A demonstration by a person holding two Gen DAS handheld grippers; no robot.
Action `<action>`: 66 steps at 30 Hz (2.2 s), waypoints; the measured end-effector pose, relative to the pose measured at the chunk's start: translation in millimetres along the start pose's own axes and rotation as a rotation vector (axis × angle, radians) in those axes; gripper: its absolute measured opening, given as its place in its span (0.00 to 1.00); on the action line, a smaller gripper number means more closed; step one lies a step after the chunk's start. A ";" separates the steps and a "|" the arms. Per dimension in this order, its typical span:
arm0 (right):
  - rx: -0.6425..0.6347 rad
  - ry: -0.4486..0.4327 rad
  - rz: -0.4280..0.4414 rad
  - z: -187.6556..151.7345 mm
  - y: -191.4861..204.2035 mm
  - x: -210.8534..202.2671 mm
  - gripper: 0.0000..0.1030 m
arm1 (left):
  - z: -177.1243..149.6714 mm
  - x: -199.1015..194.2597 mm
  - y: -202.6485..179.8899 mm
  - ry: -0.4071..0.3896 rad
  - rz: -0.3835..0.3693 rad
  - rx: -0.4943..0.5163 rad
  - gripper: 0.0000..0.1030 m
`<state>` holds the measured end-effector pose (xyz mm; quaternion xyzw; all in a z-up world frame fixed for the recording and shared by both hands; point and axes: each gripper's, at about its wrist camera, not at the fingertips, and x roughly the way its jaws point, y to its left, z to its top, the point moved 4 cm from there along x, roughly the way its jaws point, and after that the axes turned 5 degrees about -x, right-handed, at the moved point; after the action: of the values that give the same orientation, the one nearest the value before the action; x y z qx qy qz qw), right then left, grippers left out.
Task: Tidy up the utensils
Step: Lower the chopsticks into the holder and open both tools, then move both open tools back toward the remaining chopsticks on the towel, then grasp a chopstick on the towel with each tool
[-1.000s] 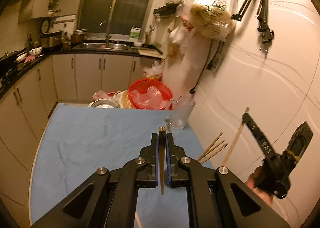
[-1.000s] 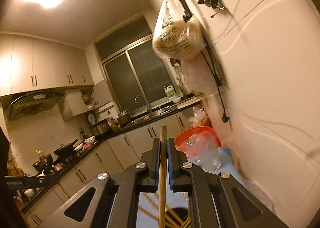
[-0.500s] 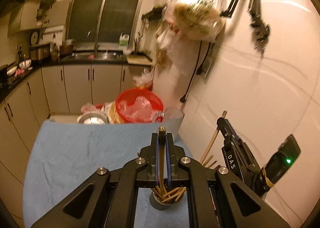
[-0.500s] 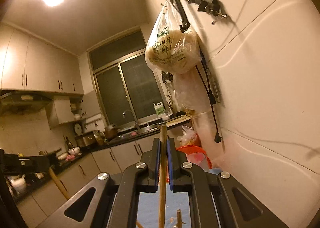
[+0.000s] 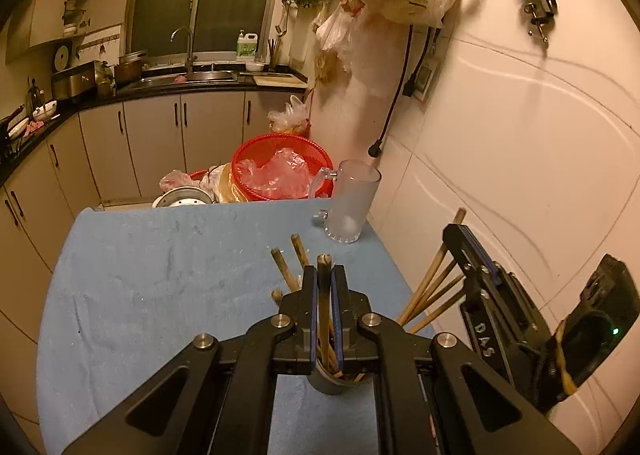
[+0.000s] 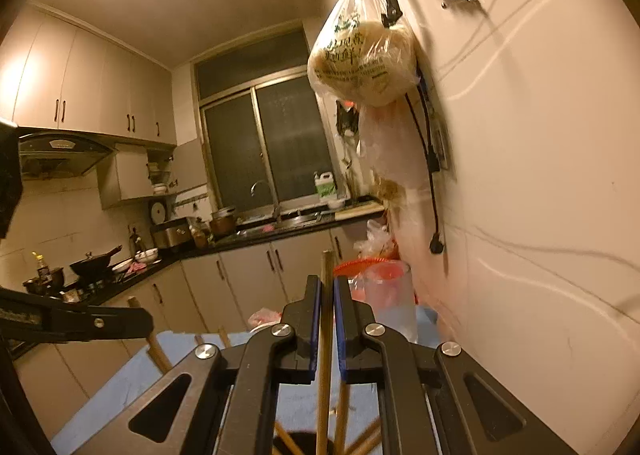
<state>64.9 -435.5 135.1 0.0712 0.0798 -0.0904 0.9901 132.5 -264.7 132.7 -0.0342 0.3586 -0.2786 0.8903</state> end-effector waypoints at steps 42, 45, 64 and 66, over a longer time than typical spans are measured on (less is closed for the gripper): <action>-0.019 0.456 0.295 -102.6 107.1 -63.8 0.44 | -199.1 -1.6 248.4 0.441 0.272 -0.474 0.39; -0.015 0.481 0.271 -103.8 106.0 -57.2 0.44 | -207.6 13.0 237.5 0.478 0.303 -0.450 0.39; -0.046 0.972 0.292 -191.5 159.6 59.4 0.38 | -222.3 -7.4 249.6 0.439 0.382 -0.319 0.10; -0.083 1.009 0.270 -200.6 163.0 74.4 0.38 | -223.2 -9.3 251.1 0.438 0.374 -0.315 0.10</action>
<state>139.0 -258.1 -53.1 0.0760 0.5406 0.0871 0.8333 98.7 -17.3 -92.2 -0.0440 0.5802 -0.0521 0.8116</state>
